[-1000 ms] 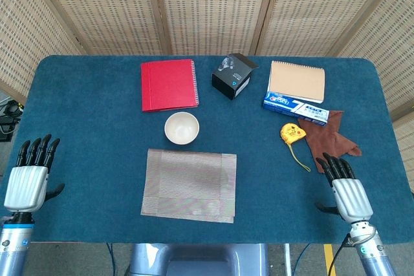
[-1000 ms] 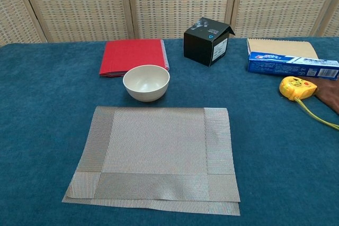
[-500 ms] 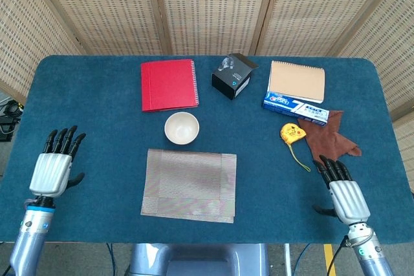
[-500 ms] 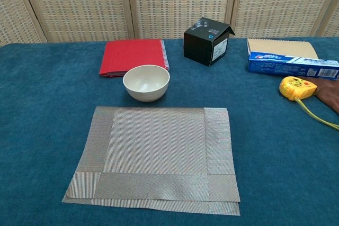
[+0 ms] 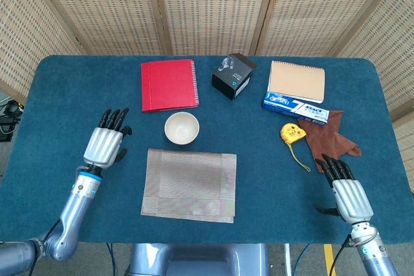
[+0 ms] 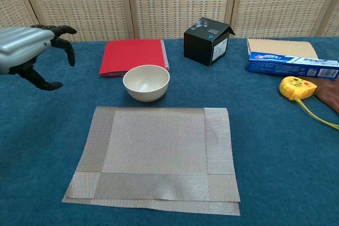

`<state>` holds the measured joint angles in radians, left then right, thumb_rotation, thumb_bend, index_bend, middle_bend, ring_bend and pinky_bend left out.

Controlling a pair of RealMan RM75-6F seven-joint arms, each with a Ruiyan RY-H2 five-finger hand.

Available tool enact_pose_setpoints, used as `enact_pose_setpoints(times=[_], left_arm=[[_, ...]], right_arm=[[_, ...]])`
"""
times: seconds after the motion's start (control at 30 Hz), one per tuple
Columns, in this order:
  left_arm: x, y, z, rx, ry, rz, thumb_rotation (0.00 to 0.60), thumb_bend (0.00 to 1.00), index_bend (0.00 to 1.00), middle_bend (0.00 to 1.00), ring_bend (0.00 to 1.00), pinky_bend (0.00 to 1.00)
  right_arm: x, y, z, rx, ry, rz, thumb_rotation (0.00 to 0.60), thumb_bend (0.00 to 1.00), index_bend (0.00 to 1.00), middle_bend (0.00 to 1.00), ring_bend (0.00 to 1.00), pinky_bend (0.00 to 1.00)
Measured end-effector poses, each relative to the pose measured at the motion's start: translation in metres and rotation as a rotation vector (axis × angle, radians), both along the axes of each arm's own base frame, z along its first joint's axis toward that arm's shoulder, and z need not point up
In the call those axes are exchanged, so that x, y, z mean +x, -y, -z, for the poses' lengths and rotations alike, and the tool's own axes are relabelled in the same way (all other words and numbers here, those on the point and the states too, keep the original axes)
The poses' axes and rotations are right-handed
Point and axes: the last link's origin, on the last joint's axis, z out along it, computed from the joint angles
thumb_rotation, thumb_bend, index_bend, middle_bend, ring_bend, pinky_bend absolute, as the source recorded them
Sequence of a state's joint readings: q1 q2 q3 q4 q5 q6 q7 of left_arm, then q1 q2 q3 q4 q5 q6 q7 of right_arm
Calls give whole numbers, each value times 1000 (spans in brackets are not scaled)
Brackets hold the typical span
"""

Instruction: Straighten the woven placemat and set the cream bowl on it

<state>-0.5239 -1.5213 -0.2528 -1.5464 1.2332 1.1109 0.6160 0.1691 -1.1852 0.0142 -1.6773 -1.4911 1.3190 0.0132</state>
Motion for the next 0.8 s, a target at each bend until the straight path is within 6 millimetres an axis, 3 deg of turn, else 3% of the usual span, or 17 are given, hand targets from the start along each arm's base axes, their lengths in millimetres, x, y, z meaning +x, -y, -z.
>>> enact_pose_setpoints(times=[0.33,0.8], left_arm=[[40,-31,47,-51,-74,27,600,280,409,0,0,0],[70,-53,100,-101,-127,37,600,280,431,0,0,0]], right_arm=[[-4,5,-5,2,28,25,600,82,88,0,0,0],[-12,14,-14,-9,65,68,600,83,88,0,0,0]])
